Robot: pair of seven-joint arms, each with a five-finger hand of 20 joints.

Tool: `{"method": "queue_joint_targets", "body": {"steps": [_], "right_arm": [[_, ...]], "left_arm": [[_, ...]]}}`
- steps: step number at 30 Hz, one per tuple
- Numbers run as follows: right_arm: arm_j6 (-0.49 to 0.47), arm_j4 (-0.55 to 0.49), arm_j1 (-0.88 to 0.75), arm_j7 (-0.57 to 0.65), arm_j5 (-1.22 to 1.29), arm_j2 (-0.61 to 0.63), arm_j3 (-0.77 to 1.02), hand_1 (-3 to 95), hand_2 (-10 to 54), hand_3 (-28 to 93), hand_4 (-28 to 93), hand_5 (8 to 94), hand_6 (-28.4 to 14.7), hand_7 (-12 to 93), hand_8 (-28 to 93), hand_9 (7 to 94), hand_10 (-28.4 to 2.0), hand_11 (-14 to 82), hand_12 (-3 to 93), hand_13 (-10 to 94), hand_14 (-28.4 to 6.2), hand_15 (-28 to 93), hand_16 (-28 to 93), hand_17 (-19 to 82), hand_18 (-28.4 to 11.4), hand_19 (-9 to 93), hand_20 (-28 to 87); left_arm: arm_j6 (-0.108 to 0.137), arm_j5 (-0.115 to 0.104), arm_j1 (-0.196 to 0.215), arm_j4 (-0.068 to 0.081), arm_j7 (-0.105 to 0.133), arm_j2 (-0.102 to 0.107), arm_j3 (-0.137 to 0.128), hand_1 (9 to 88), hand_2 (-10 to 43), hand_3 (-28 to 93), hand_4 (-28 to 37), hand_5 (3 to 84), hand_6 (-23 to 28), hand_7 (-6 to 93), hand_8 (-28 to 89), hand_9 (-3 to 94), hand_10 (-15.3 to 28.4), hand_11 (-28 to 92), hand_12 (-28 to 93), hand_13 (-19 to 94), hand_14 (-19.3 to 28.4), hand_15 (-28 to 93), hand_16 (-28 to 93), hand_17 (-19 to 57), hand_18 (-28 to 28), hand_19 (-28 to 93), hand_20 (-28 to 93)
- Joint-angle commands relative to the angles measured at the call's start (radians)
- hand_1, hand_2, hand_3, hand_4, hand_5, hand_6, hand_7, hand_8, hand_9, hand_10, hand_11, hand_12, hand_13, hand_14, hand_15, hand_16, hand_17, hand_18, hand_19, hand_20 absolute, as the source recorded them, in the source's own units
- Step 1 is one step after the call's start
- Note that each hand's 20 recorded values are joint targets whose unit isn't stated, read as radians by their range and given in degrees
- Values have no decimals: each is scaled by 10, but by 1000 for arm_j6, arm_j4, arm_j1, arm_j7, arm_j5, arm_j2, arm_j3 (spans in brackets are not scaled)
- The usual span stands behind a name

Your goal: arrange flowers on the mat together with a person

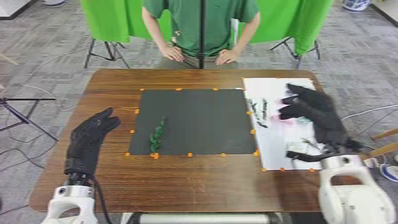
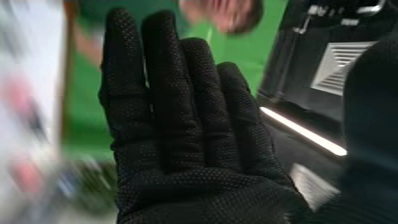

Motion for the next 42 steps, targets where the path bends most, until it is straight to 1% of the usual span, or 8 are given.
{"method": "queue_joint_targets", "body": {"steps": [1,2,4,7,11,15,33,42], "right_arm": [[-37,-82,-5,124,-398,137,175,497,-95,287,-250,604,-60,133,-84,709,-161,199,198,777,-108,291,198,630,-108,480,437],[-34,-83,-12,149,-400,147,182,432,-95,475,-275,619,-57,138,-85,721,-158,203,198,790,-103,301,201,640,-100,521,407],[-87,-96,-20,201,-441,151,212,411,-95,590,-281,652,-46,146,-87,744,-150,209,198,816,-91,318,203,657,-87,560,394],[-118,-97,-38,254,-591,172,223,432,-95,604,-282,691,-32,160,-91,786,-141,217,200,851,-80,328,209,675,-76,602,379],[-304,-106,-36,320,-697,194,239,409,-95,662,-283,717,-25,163,-92,810,-138,214,198,869,-74,328,217,675,-73,632,349],[-333,-81,-48,349,-727,198,241,398,-95,695,-234,728,-21,163,-89,823,-134,209,198,883,-70,318,228,669,-67,681,275],[-349,6,-42,408,-792,201,188,414,-95,526,-283,780,-15,178,-84,873,-117,242,219,935,-54,352,261,688,-59,841,111],[-371,37,-41,397,-808,197,179,397,-95,593,-283,786,-14,180,-85,881,-116,244,221,937,-49,362,261,690,-58,861,88]], "left_arm": [[10,0,19,-2,-4,1,0,325,-34,612,-154,462,41,169,-67,462,133,228,151,351,168,183,30,57,118,89,170],[8,-1,17,-2,-7,2,-1,324,-35,613,-153,462,42,168,-67,461,133,228,151,351,168,182,30,57,118,89,170],[8,0,12,-1,-7,6,2,324,-35,612,-153,462,41,168,-68,461,133,228,151,351,168,183,30,57,117,89,170],[7,0,7,-1,-10,11,3,324,-35,613,-153,462,41,168,-68,461,134,227,151,350,169,182,30,57,118,89,171],[11,-3,13,-4,-10,16,4,324,-36,614,-152,462,41,168,-67,461,134,227,151,350,169,182,30,57,117,89,170],[-1,4,12,-4,-13,16,8,324,-36,622,-143,462,41,169,-68,461,133,226,151,350,169,183,31,57,117,88,170],[1,2,18,-8,-19,21,22,326,-36,621,-140,460,41,167,-66,458,133,222,152,349,168,180,31,54,119,88,170],[-6,3,14,-7,-23,17,24,328,-36,619,-140,460,38,169,-67,457,134,222,152,348,167,180,32,53,120,89,169]]}}
